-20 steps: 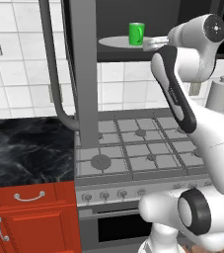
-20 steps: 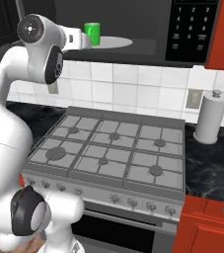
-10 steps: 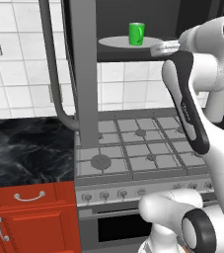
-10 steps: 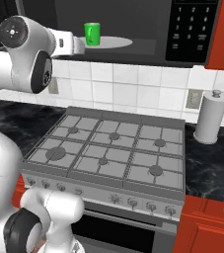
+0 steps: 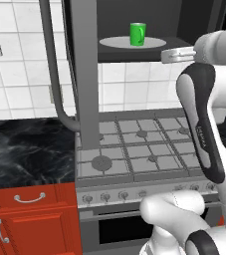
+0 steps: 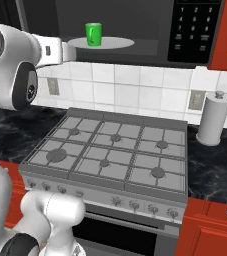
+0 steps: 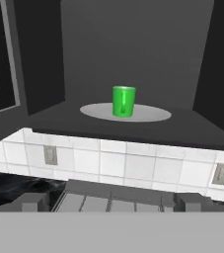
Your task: Pick the mug from the counter and place it inside the microwave. Then close the microwave.
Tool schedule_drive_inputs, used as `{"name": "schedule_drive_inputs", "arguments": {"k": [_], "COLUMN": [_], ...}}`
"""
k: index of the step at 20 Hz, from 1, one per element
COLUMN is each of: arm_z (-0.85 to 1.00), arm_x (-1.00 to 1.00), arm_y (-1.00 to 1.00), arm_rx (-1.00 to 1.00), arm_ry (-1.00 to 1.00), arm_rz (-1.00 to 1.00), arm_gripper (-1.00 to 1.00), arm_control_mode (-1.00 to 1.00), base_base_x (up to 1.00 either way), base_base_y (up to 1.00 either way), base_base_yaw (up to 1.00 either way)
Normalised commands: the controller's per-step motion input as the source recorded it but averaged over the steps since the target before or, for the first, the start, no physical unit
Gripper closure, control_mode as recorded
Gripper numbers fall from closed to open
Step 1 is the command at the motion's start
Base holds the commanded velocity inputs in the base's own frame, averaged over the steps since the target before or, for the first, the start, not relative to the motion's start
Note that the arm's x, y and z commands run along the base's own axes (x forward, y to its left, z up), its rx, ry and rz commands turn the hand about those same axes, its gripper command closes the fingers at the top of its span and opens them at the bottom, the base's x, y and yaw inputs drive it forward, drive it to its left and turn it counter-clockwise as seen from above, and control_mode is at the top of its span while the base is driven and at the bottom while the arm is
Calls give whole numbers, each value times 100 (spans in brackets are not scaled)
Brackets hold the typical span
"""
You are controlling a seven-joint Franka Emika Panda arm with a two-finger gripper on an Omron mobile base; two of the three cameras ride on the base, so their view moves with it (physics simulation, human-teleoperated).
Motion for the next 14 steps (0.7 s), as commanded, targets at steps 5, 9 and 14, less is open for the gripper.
{"name": "schedule_drive_inputs", "arguments": {"k": [5, 9, 14], "arm_z": [5, 0, 0], "arm_x": [-54, -51, -53], "arm_y": [9, 8, 5], "arm_rx": [0, 0, 0], "arm_ry": [-12, -2, -6], "arm_rz": [0, 0, 0], "arm_gripper": [-100, -100, -100], "arm_control_mode": [-100, -100, -100], "base_base_x": [0, 0, 0], "base_base_y": [0, 0, 0], "base_base_yaw": [0, 0, 0]}}
